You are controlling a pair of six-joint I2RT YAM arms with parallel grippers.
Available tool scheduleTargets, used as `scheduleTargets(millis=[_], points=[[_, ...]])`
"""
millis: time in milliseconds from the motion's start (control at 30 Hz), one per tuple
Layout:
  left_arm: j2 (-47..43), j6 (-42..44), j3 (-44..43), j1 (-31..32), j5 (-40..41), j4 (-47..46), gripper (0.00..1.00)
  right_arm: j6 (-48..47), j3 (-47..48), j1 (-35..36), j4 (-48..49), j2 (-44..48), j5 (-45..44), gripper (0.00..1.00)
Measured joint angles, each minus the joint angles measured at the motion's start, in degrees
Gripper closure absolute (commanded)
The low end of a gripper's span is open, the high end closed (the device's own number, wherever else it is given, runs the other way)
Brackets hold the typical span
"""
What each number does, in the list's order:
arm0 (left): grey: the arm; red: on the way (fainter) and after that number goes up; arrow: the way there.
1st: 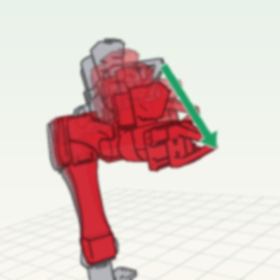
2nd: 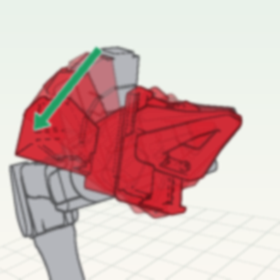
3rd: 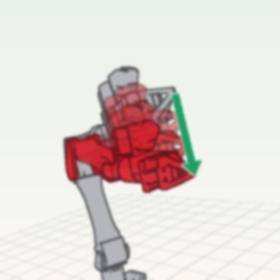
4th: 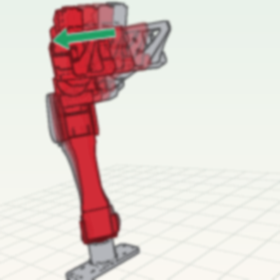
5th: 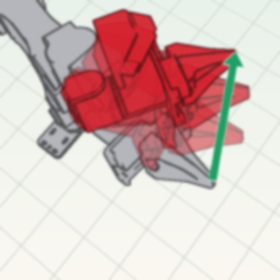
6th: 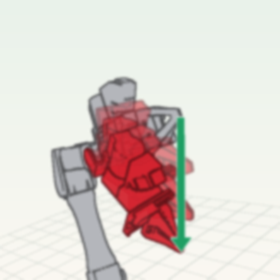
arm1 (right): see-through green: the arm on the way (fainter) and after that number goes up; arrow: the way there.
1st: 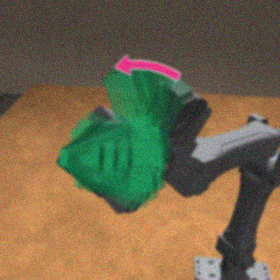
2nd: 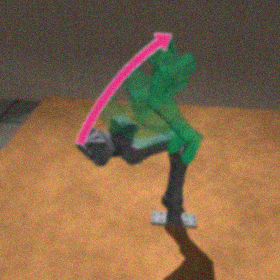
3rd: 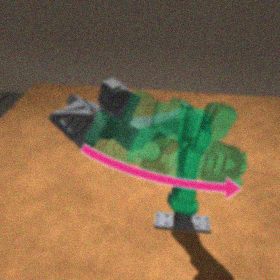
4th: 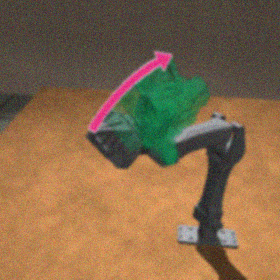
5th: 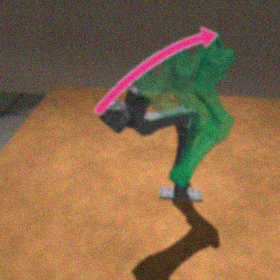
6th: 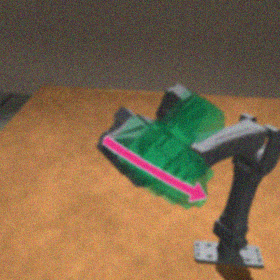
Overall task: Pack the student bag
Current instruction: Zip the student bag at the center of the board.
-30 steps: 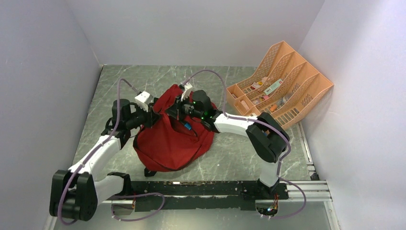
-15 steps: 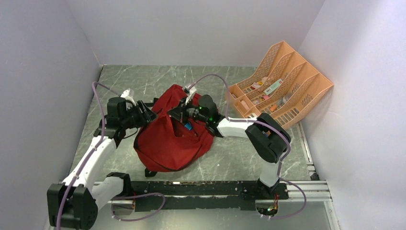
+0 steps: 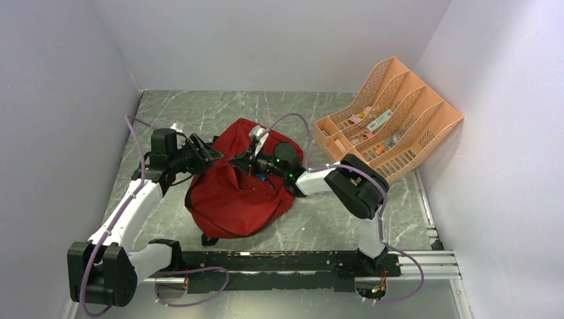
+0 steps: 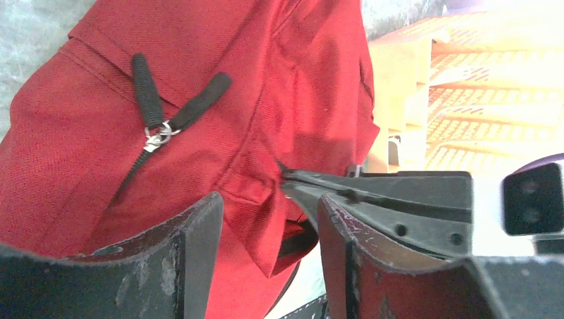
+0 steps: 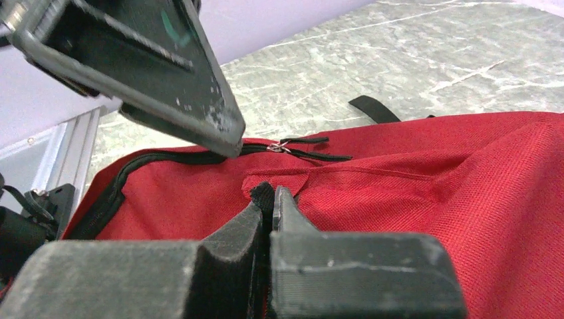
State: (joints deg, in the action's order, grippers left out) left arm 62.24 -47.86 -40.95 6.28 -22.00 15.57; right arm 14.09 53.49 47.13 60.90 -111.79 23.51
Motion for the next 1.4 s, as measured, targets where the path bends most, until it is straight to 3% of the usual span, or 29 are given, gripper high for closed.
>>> scheduleTargets(millis=[233, 633, 1000, 1400], points=[[-0.31, -1.51, -2.75, -0.04, 3.93, 1.95, 0.41, -1.05, 1.64, 1.14, 3.06, -4.11, 0.09, 1.00], [3.63, -4.85, -4.35, -0.09, 3.76, 4.55, 0.40, -3.08, 1.09, 1.68, 12.70, -5.90, 0.11, 1.00], [4.59, -9.88, -11.10, -0.09, 3.69, 13.68, 0.36, -9.03, 1.03, 1.97, 16.87, -7.41, 0.55, 1.00], [1.68, -20.94, -4.48, 0.26, 2.29, 14.38, 0.34, -13.42, 1.03, 2.29, 16.90, -7.41, 1.03, 1.00]])
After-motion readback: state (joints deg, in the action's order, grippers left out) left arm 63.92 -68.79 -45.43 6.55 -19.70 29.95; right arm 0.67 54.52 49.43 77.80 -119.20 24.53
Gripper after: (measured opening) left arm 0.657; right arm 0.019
